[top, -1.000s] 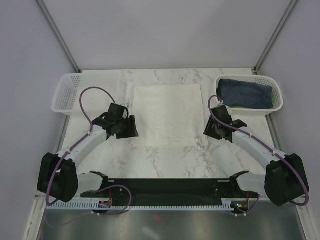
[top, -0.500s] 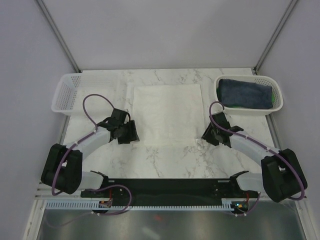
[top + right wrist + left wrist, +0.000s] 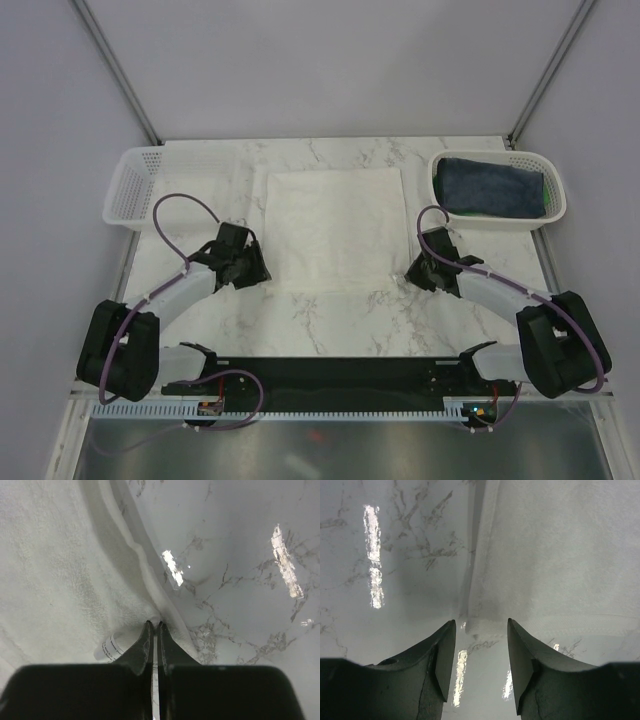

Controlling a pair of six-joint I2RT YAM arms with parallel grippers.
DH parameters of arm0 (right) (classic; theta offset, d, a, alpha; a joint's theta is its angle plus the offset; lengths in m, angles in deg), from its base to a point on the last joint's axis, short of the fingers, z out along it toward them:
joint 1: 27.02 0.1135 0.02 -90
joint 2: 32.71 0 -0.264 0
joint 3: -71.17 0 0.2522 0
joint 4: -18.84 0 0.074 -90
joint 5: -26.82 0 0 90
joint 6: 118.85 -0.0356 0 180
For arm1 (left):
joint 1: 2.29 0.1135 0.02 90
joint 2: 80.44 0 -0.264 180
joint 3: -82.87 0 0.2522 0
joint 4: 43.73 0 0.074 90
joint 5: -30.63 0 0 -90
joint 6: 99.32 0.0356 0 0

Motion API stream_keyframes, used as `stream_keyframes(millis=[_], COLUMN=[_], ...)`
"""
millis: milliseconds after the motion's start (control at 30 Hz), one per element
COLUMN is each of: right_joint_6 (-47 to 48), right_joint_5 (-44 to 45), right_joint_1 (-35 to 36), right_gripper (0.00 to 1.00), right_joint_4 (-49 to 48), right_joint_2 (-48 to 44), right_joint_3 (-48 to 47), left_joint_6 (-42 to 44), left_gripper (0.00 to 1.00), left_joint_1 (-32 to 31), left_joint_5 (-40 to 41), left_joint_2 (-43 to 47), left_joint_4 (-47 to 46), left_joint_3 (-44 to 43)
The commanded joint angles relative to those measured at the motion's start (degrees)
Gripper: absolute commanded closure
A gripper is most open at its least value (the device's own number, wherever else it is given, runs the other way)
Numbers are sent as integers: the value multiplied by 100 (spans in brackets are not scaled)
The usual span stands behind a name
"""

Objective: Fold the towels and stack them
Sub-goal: Fold the towel

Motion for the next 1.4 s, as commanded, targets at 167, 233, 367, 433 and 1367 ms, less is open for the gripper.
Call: stream_keyframes(millis=[167, 233, 367, 433, 1367], right_joint_6=[28, 19, 28, 37, 538], right_joint_5=[191, 174, 174, 174, 86], right_joint_1=[12, 12, 12, 12, 12], right_gripper=[100, 100, 100, 100, 100], right_joint_4=[-31, -22, -4, 4, 391], right_joint_2=[-176, -212, -300, -335, -668], right_joint_3=[151, 169, 151, 142, -534], left_joint_6=[-585, -647, -761, -779, -638], left_gripper=[51, 52, 53, 56, 98], left_joint_1=[94, 94, 85, 94, 85], left_joint_5=[262, 226, 226, 68, -125], left_joint_2=[154, 75, 39, 30, 241], left_joint_4=[-608, -634, -731, -740, -1], left_joint_3=[373, 434, 531, 523, -435])
